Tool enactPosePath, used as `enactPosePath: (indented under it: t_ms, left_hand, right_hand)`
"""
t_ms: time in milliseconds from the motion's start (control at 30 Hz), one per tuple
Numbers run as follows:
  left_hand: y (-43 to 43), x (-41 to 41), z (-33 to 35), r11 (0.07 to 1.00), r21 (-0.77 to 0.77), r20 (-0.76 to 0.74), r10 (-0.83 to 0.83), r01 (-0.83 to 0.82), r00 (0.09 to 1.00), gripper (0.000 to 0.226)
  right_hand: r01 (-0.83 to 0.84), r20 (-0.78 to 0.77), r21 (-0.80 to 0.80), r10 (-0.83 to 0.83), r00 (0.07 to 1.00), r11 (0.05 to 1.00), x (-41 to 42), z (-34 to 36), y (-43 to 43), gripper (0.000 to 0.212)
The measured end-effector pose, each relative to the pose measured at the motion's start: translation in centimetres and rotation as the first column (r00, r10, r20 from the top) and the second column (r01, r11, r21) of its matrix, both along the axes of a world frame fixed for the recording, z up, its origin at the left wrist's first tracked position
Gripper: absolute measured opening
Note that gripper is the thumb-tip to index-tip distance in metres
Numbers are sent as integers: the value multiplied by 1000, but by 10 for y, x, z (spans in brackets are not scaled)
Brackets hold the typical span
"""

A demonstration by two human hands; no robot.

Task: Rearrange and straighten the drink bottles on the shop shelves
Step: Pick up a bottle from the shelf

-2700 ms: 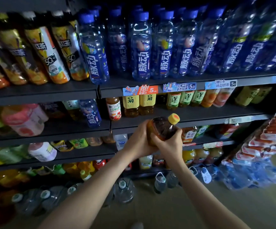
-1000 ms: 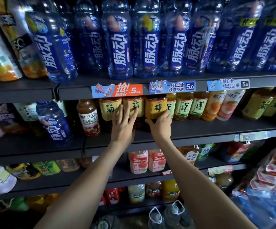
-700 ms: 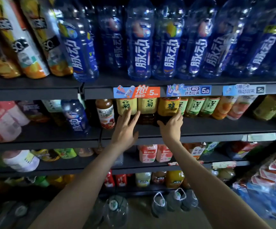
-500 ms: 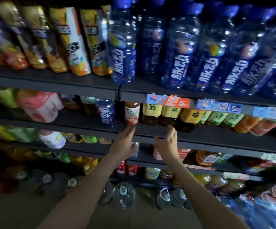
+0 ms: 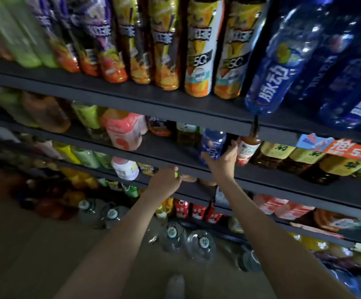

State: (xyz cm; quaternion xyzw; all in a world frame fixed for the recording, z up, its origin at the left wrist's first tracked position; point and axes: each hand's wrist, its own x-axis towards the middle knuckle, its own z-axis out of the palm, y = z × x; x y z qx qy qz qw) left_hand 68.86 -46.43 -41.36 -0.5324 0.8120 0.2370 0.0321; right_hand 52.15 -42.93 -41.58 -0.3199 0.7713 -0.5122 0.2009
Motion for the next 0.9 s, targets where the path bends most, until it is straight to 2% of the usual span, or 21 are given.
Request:
enactPosePath:
  t_ms: [67, 200, 400, 567, 700, 800, 900]
  left_hand:
    - [-10, 6, 1, 999, -38, 1, 2, -2, 1000, 41]
    - [-16, 9, 1, 998, -51, 22, -23, 24, 1000, 39]
    - [-11, -1, -1, 994, -61, -26, -90, 89, 996, 37]
    - [15, -21, 9, 994, -46, -178, -108, 102, 978, 34]
    - [41, -37, 16, 986, -71, -249, -161, 148, 955, 55]
    - [66, -51, 26, 979, -15, -325, -195, 201, 925, 75]
    - [88, -66, 38, 975, -50, -346, -222, 219, 911, 66]
  right_hand:
    - [59, -2, -55, -59, 998, 997, 4, -2, -18, 91]
    - [124, -59, -44, -127, 990, 991, 2, -10, -27, 62]
    - [115, -71, -28, -117, 991, 993, -5, -3, -7, 72]
    - [66, 37, -89, -63, 997, 994, -8, 1, 35, 66]
    - [-35, 77, -112, 43, 996, 993, -10, 8, 78, 65]
    - [-93, 64, -100, 99, 993, 991, -14, 16, 110, 65]
    - [-116, 46, -113, 122, 992, 987, -21, 36, 137, 67]
